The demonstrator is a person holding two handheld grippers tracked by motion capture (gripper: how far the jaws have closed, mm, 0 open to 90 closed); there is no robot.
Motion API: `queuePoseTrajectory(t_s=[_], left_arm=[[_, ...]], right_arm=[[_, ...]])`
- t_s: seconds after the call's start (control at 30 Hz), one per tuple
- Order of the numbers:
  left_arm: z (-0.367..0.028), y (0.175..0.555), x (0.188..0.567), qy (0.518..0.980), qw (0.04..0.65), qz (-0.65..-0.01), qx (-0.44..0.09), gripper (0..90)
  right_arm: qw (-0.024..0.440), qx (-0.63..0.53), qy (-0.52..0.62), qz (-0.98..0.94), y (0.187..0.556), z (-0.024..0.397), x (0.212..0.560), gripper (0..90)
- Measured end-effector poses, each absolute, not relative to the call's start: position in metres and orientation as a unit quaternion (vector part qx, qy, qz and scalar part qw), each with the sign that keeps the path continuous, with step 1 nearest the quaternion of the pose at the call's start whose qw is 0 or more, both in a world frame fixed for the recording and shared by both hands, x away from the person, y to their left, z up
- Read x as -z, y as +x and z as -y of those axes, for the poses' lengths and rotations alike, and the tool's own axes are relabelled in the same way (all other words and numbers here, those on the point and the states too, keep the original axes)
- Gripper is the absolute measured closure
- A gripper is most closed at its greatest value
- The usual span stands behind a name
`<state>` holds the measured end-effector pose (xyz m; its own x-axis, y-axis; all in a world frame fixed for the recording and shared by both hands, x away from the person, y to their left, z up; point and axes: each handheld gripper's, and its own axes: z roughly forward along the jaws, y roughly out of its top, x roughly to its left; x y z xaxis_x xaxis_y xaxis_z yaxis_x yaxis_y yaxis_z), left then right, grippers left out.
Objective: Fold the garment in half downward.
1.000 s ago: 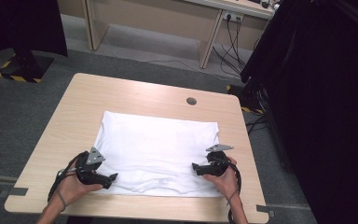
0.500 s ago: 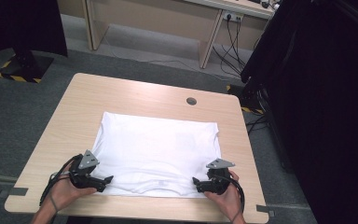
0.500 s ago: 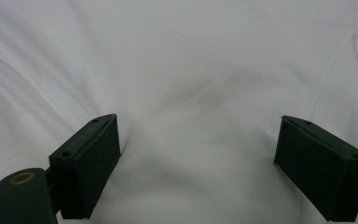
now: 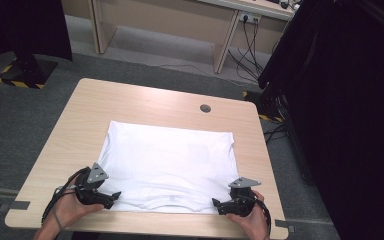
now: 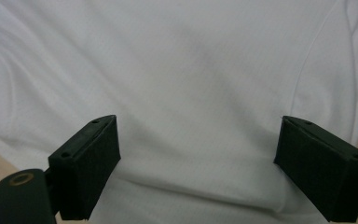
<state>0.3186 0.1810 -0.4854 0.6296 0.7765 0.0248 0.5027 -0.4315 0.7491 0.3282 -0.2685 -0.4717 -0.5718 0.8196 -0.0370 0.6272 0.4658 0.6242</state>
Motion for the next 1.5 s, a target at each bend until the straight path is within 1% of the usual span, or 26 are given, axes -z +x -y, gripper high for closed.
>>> queuePoseTrajectory(t_s=[0.07,0.13,0.2,0.27,0.33,0.43,0.47,0.53,0.6,0.63,0.67,0.73,0.77,0.87,0.93,0.97,1.03,1.07,1.5], left_arm=[[-0.177,0.321,0.484,0.819,0.383,-0.391,-0.172,7.4],[-0.174,0.322,0.486,0.829,0.366,-0.383,-0.178,7.1],[-0.174,0.322,0.491,0.835,0.353,-0.384,-0.176,6.8],[-0.178,0.319,0.494,0.830,0.363,-0.384,-0.176,5.8],[-0.182,0.315,0.491,0.832,0.356,-0.389,-0.174,5.9],[-0.188,0.310,0.487,0.831,0.350,-0.396,-0.174,6.7],[-0.190,0.308,0.487,0.830,0.350,-0.396,-0.178,6.6],[-0.193,0.307,0.488,0.826,0.355,-0.401,-0.175,6.6],[-0.195,0.305,0.492,0.828,0.350,-0.404,-0.171,6.6],[-0.195,0.304,0.494,0.830,0.352,-0.394,-0.179,6.0],[-0.195,0.303,0.494,0.828,0.355,-0.395,-0.179,5.1],[-0.195,0.302,0.494,0.829,0.354,-0.394,-0.180,5.0],[-0.195,0.302,0.494,0.829,0.354,-0.394,-0.180,5.0],[-0.194,0.302,0.496,0.826,0.358,-0.396,-0.183,4.0],[-0.194,0.301,0.496,0.824,0.359,-0.397,-0.183,3.1],[-0.194,0.301,0.496,0.825,0.360,-0.396,-0.183,3.0],[-0.194,0.301,0.497,0.824,0.361,-0.396,-0.183,3.0],[-0.194,0.301,0.497,0.824,0.361,-0.396,-0.184,3.0],[-0.183,0.303,0.498,0.821,0.360,-0.402,-0.186,0.0]], right_arm=[[0.177,-0.302,0.423,-0.835,0.334,0.265,0.469,14.0],[0.171,-0.329,0.420,-0.829,0.342,0.260,0.468,14.3],[0.171,-0.318,0.417,-0.834,0.348,0.254,0.469,14.3],[0.168,-0.304,0.413,-0.842,0.350,0.250,0.474,14.3],[0.168,-0.302,0.417,-0.841,0.349,0.252,0.478,13.0],[0.154,-0.260,0.427,-0.852,0.344,0.257,0.470,13.7],[0.157,-0.249,0.428,-0.855,0.344,0.259,0.468,14.7],[0.178,-0.265,0.424,-0.847,0.343,0.262,0.464,14.5],[0.180,-0.298,0.423,-0.837,0.346,0.265,0.462,14.2],[0.178,-0.310,0.424,-0.832,0.349,0.266,0.462,14.2],[0.173,-0.313,0.426,-0.831,0.351,0.266,0.464,14.2],[0.159,-0.283,0.429,-0.843,0.354,0.267,0.472,12.5],[0.171,-0.283,0.421,-0.845,0.353,0.267,0.475,11.4],[0.173,-0.280,0.427,-0.842,0.350,0.269,0.473,14.1],[0.191,-0.290,0.429,-0.834,0.348,0.269,0.470,14.2],[0.190,-0.299,0.426,-0.832,0.348,0.268,0.470,14.3],[0.172,-0.295,0.421,-0.840,0.347,0.267,0.473,13.6],[0.174,-0.290,0.415,-0.845,0.347,0.266,0.476,11.3],[0.175,-0.308,0.406,-0.842,0.349,0.277,0.479,11.4]])
